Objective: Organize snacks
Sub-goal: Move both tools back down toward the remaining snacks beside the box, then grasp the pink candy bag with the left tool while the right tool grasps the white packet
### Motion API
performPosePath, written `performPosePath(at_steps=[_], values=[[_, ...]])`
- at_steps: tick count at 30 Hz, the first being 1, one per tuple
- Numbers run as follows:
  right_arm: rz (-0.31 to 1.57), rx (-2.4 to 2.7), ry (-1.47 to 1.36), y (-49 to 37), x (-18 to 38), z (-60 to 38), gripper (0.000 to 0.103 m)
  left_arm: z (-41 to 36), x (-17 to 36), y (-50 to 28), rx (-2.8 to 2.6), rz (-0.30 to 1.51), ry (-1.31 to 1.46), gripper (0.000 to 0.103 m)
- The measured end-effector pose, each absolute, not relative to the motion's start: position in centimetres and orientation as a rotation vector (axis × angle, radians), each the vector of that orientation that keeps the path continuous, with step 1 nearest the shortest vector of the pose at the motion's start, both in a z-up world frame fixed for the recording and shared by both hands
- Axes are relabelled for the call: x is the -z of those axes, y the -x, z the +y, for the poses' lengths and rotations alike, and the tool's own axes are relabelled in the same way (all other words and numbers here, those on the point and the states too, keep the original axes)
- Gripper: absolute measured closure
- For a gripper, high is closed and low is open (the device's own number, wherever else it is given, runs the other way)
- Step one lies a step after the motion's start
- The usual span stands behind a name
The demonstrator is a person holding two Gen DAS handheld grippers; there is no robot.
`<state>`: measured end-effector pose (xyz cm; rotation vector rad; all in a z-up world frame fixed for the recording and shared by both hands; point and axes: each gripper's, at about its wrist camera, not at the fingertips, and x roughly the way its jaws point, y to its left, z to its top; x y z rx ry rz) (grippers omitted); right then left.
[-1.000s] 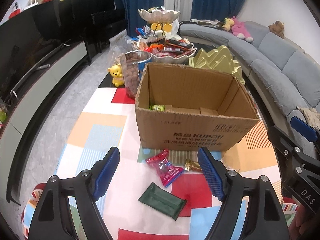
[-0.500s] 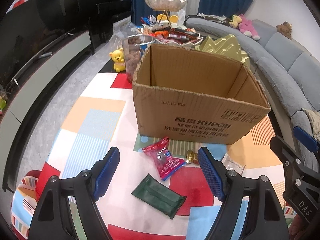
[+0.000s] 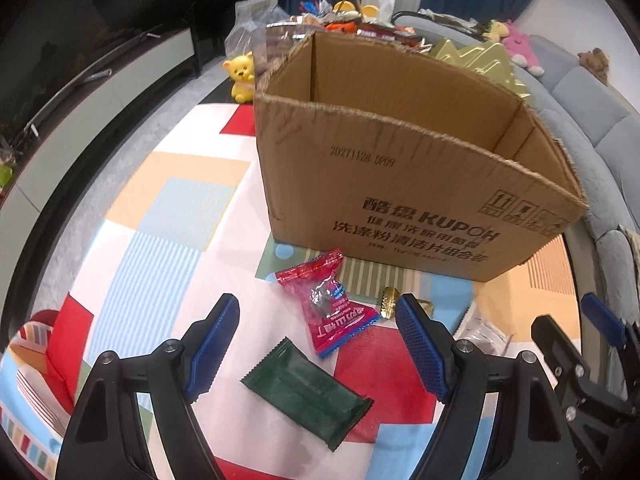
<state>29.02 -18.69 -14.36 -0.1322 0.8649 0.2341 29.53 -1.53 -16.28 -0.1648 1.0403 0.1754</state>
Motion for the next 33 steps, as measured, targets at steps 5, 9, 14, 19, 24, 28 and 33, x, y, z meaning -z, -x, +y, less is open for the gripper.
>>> performPosePath(at_steps=[5,9,14,19,24,28,33], values=[[0.906,-0.241,0.118,-29.6,16.3,-18.8,0.031,-1.5,17.8,-30.1,-0.203,1.062,0.181,0.023],[0.941,-0.248,0.121,-29.8,17.9,-18.6,0.031,-1.2,18.9,-30.5,-0.226,1.075,0.193,0.023],[0.978,-0.259,0.128,-30.3,19.5,-18.4,0.031,-0.9,20.0,-30.9,-0.246,1.090,0.207,0.023],[1.013,-0.273,0.147,-30.8,21.0,-18.2,0.031,-0.6,21.0,-31.3,-0.258,1.106,0.234,0.023],[1.032,-0.278,0.153,-31.5,22.0,-18.3,0.031,-0.4,22.1,-31.8,-0.262,1.125,0.258,0.023],[1.049,-0.282,0.149,-31.9,22.7,-18.3,0.031,-0.1,22.6,-32.2,-0.267,1.128,0.262,0.024],[1.058,-0.290,0.148,-31.9,23.4,-18.1,0.031,0.6,23.3,-32.6,-0.271,1.132,0.274,0.031]])
